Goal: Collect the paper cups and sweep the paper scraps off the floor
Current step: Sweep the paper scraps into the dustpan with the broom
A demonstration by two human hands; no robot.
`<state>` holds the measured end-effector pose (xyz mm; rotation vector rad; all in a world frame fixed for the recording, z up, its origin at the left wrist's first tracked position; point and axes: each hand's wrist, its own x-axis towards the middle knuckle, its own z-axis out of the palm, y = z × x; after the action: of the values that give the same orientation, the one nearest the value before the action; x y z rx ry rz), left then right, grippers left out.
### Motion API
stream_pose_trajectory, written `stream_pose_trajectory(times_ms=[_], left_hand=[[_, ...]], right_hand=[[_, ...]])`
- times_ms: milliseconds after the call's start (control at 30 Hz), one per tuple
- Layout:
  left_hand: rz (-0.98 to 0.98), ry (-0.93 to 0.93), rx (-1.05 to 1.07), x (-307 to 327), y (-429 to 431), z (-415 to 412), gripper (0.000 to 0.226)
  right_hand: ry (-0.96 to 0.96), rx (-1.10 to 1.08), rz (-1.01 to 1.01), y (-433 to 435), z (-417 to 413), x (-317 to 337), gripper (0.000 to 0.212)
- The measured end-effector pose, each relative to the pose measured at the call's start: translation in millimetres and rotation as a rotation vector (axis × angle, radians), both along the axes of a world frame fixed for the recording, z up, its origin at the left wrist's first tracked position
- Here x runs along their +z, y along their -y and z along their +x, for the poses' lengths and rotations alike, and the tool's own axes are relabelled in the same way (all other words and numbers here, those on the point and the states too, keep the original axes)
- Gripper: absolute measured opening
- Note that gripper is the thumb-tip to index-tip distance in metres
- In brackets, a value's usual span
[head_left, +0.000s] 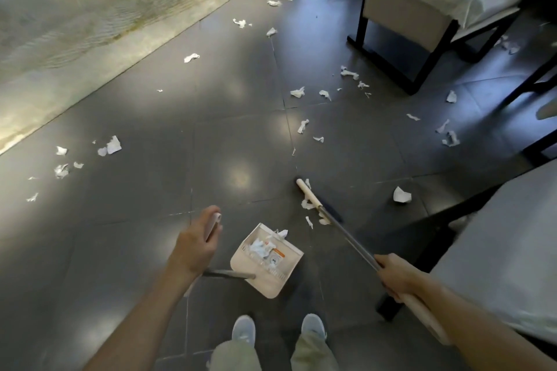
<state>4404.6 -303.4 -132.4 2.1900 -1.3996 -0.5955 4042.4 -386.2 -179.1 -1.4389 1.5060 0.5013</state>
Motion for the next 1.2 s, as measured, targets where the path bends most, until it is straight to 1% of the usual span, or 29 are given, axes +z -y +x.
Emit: stream_pose_trajectory(times_ms=[67, 100, 167, 233, 333, 533, 633, 700, 767, 867, 1033, 1100, 1200], left_hand=[[-0.002, -0.005, -0.030, 0, 13, 2, 0.028], [-0.005, -0.012, -0.053, 0, 19, 3, 0.029], [-0.013, -0.025, -0.094, -3, 29, 7, 0.033], [-0.020, -0.031, -0.125, -5, 36, 13, 0.030], [-0.043, -0.038, -0.162, -3, 40, 24, 0.031], [-0.028, -0.068, -0.235, 3, 17, 55, 0.025], [-0.024, -0.070, -0.207, 8, 5, 77, 0.027], [-0.008, -0.070, -0.174, 11, -3, 94, 0.031], [0.018, -0.106, -0.126, 14, -9, 113, 0.027], [0.043, -0.118, -0.089, 14, -12, 138, 0.024], [0.058, -0.086, -0.086, 4, 2, 165, 0.025], [0.048, -0.071, -0.064, 1, 15, 175, 0.025], [0.027, -0.053, -0.055, -1, 31, 186, 0.025]], right_hand=[[0.032, 0.038, 0.019, -11, 15, 5, 0.015], [0.049, 0.045, 0.037, -19, 23, 7, 0.017], [0.075, 0.034, 0.100, -36, 37, 12, 0.026], [0.106, 0.029, 0.151, -49, 50, 21, 0.035], [0.118, 0.011, 0.166, -62, 61, 33, 0.041], [0.117, -0.104, 0.107, -72, 72, 63, 0.042], [0.133, -0.144, 0.050, -59, 87, 74, 0.040], [0.135, -0.211, 0.044, -45, 102, 80, 0.038], [0.132, -0.241, 0.018, -28, 119, 82, 0.040], [0.107, -0.198, -0.036, 2, 146, 70, 0.037], [0.014, -0.098, -0.080, 38, 197, 24, 0.012], [-0.005, -0.097, -0.053, 40, 217, 2, 0.013], [0.056, -0.175, 0.054, 20, 245, -20, 0.026]])
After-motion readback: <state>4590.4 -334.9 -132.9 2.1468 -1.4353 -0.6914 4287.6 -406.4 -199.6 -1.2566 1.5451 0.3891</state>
